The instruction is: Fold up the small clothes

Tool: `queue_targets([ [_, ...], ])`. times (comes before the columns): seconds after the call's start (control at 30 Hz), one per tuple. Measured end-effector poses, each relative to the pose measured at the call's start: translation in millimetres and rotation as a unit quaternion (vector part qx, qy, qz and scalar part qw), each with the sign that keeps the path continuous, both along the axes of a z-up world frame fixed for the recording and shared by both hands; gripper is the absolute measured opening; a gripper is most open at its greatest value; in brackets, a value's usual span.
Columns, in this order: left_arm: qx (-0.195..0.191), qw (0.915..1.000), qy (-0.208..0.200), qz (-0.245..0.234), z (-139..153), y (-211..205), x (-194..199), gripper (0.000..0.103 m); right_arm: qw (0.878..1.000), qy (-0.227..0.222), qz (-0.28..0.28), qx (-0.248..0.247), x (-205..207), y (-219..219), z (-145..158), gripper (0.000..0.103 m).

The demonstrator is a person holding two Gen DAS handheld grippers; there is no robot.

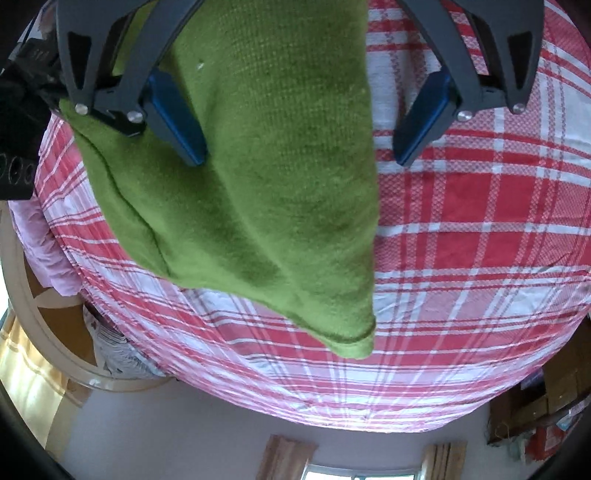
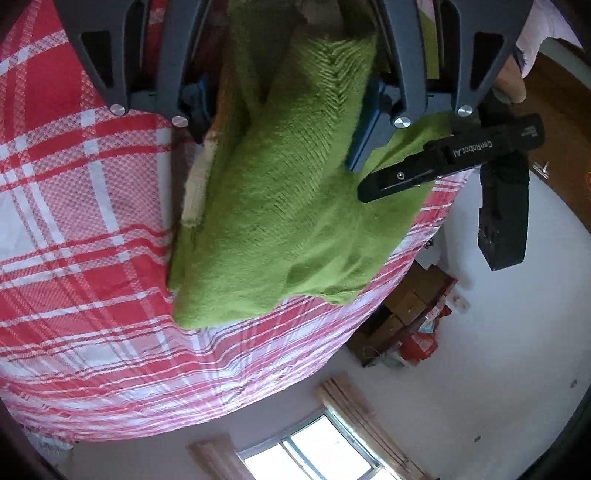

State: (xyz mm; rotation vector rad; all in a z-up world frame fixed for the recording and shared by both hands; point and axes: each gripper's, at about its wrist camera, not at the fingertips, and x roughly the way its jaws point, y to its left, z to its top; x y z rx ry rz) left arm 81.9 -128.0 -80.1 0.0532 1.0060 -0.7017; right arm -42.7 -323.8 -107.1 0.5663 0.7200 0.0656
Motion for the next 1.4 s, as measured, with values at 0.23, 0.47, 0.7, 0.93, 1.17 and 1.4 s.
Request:
queue_targets([
  [0.23,-0.016,0.9997,-0.02,-0.006,4.3,-0.1,-16.7,0.072,0.998,0.008,-0.007,-0.056,-0.5,15.5,6.5,0.053],
  [0.47,-0.008,0.9999,-0.003,0.009,16.9,4.8,-20.7,0.05,0.997,0.009,-0.04,-0.069,-15.0,27.7,19.2,0.044],
  [0.7,0.006,0.9999,0.007,0.006,20.3,9.4,-49.8,0.048,0.996,0.007,-0.049,-0.072,-48.3,40.5,35.6,0.043],
  [0.93,0.014,0.9999,0.008,-0.006,22.5,11.7,-75.8,0.046,0.995,0.001,-0.066,-0.076,-83.3,50.0,45.5,0.042],
  [1.17,0.029,0.9995,-0.009,-0.009,24.5,10.3,-96.6,0.045,0.994,0.007,-0.081,-0.078,-104.4,58.1,43.3,0.041],
  [1.4,0.014,0.9999,-0.005,0.0,31.6,24.3,-100.1,0.044,0.993,-0.015,-0.075,-0.094,-114.2,74.7,60.2,0.041],
])
